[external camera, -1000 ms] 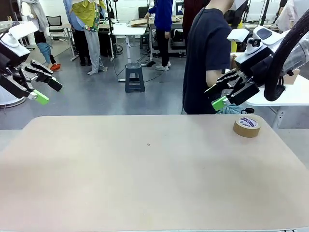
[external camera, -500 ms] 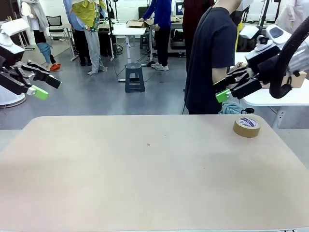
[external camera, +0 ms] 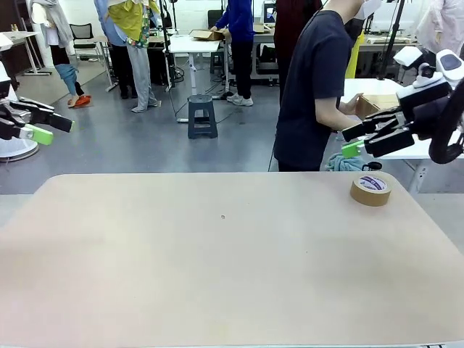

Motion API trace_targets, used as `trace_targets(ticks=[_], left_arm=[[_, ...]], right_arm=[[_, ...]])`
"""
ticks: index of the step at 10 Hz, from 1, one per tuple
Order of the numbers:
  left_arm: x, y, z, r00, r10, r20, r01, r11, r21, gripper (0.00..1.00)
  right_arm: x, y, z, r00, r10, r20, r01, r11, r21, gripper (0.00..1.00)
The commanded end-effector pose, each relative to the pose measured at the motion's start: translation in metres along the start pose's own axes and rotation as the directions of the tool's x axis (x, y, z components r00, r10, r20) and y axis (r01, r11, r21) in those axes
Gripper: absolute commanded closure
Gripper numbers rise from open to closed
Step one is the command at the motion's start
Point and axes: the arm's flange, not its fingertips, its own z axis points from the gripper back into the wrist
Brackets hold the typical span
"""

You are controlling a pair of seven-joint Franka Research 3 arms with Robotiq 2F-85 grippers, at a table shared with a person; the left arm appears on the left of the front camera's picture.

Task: Wrap the clocks to prevent damage.
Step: After the human seals the box with tape, release both hands from the side flaps of the Package Box.

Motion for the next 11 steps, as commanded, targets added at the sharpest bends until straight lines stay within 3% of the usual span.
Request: trace_targets(ticks=[1, 2, 11], left_arm=[[0.0062, -0.0028, -0.0065, 1.0, -0.017, -0.003, 0.017, 1.0, -0.015, 0.0], [0.0062, -0.0028, -0.0065, 1.0, -0.017, -0.003, 0.017, 1.0, -0.015, 0.0], [0.0062, -0.0028, -0.0065, 1.0, -0.017, -0.003, 0.017, 1.0, -0.015, 0.0]], right_arm=[[-0.0039, -0.0022, 0.0035, 0.999, -0.016, 0.043, 0.015, 1.0, 0.02, 0.0], [0.0, 0.0, 0.0, 1.0, 0.0, 0.0, 0.0, 1.0, 0.0, 0.0], [0.0, 0.0, 0.0, 1.0, 0.0, 0.0, 0.0, 1.0, 0.0, 0.0]])
